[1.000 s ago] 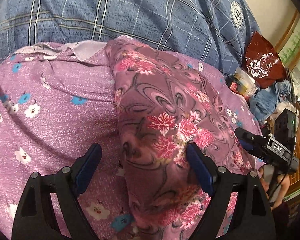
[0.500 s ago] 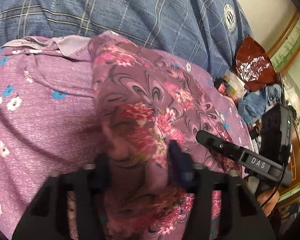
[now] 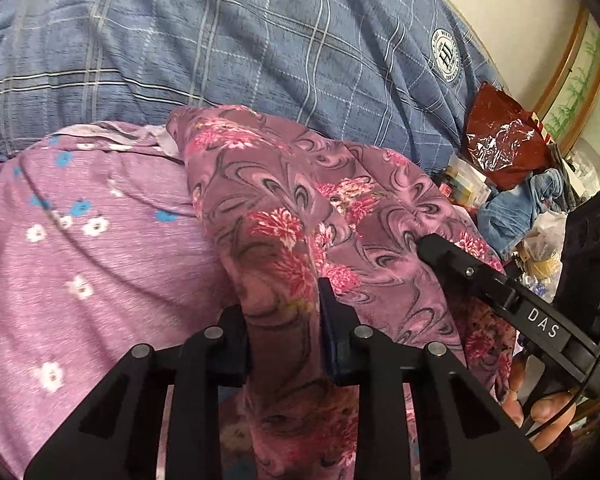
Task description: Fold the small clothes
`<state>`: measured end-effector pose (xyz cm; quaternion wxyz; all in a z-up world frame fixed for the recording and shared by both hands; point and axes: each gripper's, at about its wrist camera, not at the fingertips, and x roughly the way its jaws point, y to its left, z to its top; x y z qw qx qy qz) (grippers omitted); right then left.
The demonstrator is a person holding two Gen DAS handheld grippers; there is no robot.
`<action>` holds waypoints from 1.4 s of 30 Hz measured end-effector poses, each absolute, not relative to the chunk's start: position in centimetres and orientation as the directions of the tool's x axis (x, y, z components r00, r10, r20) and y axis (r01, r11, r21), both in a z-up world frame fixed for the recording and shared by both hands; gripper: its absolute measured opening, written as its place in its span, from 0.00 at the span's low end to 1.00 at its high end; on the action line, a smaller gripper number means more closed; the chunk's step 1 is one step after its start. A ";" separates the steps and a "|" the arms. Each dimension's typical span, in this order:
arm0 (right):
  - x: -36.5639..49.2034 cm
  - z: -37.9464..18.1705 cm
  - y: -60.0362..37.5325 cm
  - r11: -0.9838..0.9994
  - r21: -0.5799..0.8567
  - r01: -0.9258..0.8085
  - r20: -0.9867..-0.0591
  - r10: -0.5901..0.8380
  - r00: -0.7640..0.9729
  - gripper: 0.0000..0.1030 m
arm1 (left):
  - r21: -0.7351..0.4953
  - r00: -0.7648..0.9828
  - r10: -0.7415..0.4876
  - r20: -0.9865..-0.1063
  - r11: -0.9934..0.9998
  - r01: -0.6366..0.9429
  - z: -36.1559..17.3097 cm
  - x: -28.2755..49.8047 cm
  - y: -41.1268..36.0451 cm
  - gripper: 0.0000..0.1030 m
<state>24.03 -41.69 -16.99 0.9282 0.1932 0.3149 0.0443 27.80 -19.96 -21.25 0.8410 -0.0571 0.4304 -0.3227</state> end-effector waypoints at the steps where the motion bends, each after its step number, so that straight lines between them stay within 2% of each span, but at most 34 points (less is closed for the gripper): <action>1: 24.1 -17.1 -41.3 0.922 0.385 0.036 -0.576 0.210 0.790 0.22 | -0.368 0.423 -0.587 -0.690 0.788 0.493 -21.2 27.7 -19.5 0.24; 4: 25.3 -18.7 -41.2 0.911 0.406 0.070 -0.636 0.226 0.738 0.26 | -0.360 0.395 -0.563 -0.726 0.801 0.479 -22.5 28.3 -19.0 0.27; 7: 26.2 -20.3 -41.6 0.929 0.345 0.134 -0.714 0.167 0.680 0.40 | -0.358 0.339 -0.515 -0.787 0.829 0.429 -25.2 29.6 -18.6 0.46; 8: 26.3 -20.6 -42.0 0.930 0.336 0.147 -0.721 0.154 0.676 0.55 | -0.359 0.349 -0.511 -0.786 0.836 0.416 -25.3 29.9 -18.4 0.61; 9: 26.3 -20.7 -42.5 0.929 0.333 0.160 -0.721 0.141 0.679 0.70 | -0.354 0.360 -0.502 -0.787 0.844 0.404 -25.3 30.2 -18.4 0.70; 11: 26.2 -21.1 -43.9 0.918 0.349 0.190 -0.718 0.131 0.683 0.79 | -0.349 0.377 -0.491 -0.785 0.854 0.385 -25.0 30.7 -18.1 0.75; 14: 26.3 -22.1 -45.5 0.858 0.478 0.190 -0.695 0.237 0.679 0.80 | -0.393 0.337 -0.527 -0.780 0.832 0.391 -25.7 31.3 -18.2 0.76; 16: 27.5 -23.7 -45.1 0.832 0.526 0.175 -0.712 0.319 0.625 0.80 | -0.427 0.306 -0.554 -0.774 0.814 0.394 -26.3 31.6 -18.6 0.76; 17: 27.9 -24.3 -44.8 0.824 0.541 0.168 -0.716 0.347 0.606 0.79 | -0.437 0.301 -0.562 -0.770 0.809 0.392 -26.4 31.7 -18.6 0.67; 18: 28.1 -24.5 -44.4 0.824 0.545 0.155 -0.706 0.351 0.615 0.65 | -0.454 0.294 -0.577 -0.762 0.800 0.393 -26.2 31.6 -18.6 0.47; 19: 28.2 -24.3 -43.9 0.821 0.557 0.124 -0.690 0.375 0.619 0.46 | -0.488 0.278 -0.608 -0.743 0.778 0.397 -26.0 31.5 -18.6 0.40; 20: 28.3 -23.9 -43.4 0.810 0.579 0.097 -0.673 0.407 0.618 0.33 | -0.474 0.297 -0.600 -0.743 0.784 0.400 -25.5 31.3 -18.6 0.35; 21: 28.1 -23.4 -43.0 0.824 0.558 0.095 -0.672 0.381 0.635 0.30 | -0.459 0.310 -0.594 -0.743 0.788 0.410 -25.1 31.1 -18.7 0.30; 23: 27.6 -22.4 -41.7 0.873 0.483 0.067 -0.680 0.326 0.657 0.28 | -0.445 0.327 -0.587 -0.741 0.793 0.416 -24.5 30.7 -18.7 0.25; 27: 26.6 -20.5 -40.4 0.887 0.461 0.024 -0.634 0.310 0.709 0.27 | -0.429 0.367 -0.586 -0.723 0.796 0.426 -22.4 29.9 -17.5 0.24; 36: 24.3 -16.9 -35.6 0.858 0.501 -0.113 -0.508 0.397 0.764 0.27 | -0.368 0.483 -0.551 -0.681 0.827 0.425 -17.7 27.0 -12.3 0.24; 39: 23.4 -17.2 -33.8 0.857 0.500 -0.122 -0.513 0.406 0.756 0.27 | -0.357 0.487 -0.540 -0.686 0.833 0.422 -18.0 25.9 -10.6 0.25; 42: 23.0 -18.7 -32.8 0.864 0.494 -0.100 -0.551 0.400 0.733 0.27 | -0.349 0.448 -0.517 -0.729 0.844 0.407 -19.9 25.6 -9.9 0.25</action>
